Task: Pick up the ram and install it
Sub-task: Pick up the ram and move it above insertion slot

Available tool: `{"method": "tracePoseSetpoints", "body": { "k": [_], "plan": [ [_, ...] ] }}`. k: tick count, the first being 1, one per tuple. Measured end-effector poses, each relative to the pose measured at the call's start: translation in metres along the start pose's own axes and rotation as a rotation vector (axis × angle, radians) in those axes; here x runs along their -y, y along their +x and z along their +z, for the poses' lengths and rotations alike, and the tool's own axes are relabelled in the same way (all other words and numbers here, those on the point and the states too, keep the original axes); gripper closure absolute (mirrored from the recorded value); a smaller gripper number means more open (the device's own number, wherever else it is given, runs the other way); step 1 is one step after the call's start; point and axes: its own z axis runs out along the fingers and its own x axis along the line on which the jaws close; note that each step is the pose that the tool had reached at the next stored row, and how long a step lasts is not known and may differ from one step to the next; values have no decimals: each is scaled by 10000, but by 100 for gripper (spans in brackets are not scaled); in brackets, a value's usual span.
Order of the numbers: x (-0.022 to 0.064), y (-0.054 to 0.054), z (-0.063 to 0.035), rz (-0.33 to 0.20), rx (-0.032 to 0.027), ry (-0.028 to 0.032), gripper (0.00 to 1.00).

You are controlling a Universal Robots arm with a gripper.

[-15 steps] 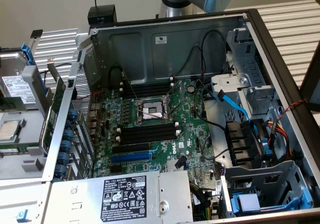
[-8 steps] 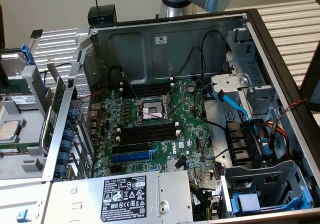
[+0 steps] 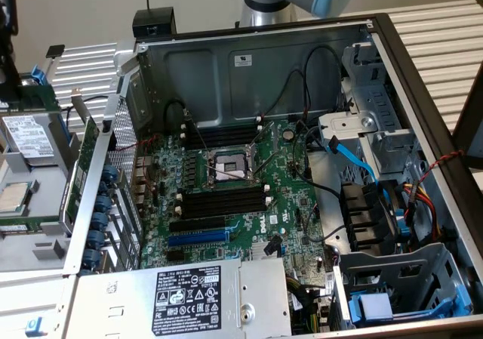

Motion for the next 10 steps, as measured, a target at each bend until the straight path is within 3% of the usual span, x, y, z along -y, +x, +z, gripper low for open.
{"method": "tracePoseSetpoints", "body": {
  "k": [6, 10],
  "plan": [
    [251, -20, -213, 2, -3, -40, 87],
    [422, -35, -267, 3, -8, -91, 87]
  ]
}}
